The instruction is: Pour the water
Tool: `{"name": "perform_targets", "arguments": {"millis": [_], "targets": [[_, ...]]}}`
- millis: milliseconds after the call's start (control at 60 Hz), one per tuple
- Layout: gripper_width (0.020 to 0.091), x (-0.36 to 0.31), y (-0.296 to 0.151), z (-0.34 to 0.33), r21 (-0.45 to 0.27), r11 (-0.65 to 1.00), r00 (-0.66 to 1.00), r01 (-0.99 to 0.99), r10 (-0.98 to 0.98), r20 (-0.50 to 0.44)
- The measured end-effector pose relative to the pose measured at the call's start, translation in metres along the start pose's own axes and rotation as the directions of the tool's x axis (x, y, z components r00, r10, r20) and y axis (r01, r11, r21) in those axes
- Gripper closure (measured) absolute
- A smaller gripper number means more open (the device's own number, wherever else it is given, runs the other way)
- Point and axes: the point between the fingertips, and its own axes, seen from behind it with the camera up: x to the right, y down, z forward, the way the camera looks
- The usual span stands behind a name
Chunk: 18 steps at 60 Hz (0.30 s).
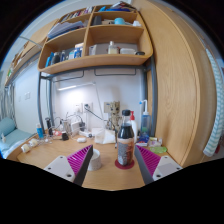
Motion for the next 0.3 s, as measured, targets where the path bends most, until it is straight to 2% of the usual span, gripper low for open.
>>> {"name": "perform_targets", "arguments": {"millis": [167, 300], "targets": [[0.0254, -0.006, -0.014, -0.008, 0.024, 1.000, 1.000, -0.010, 0.010, -0.018], [0.0259, -0.014, -0.011, -0.009, 0.006, 1.000, 1.000, -0.002, 0.002, -0.006]]}}
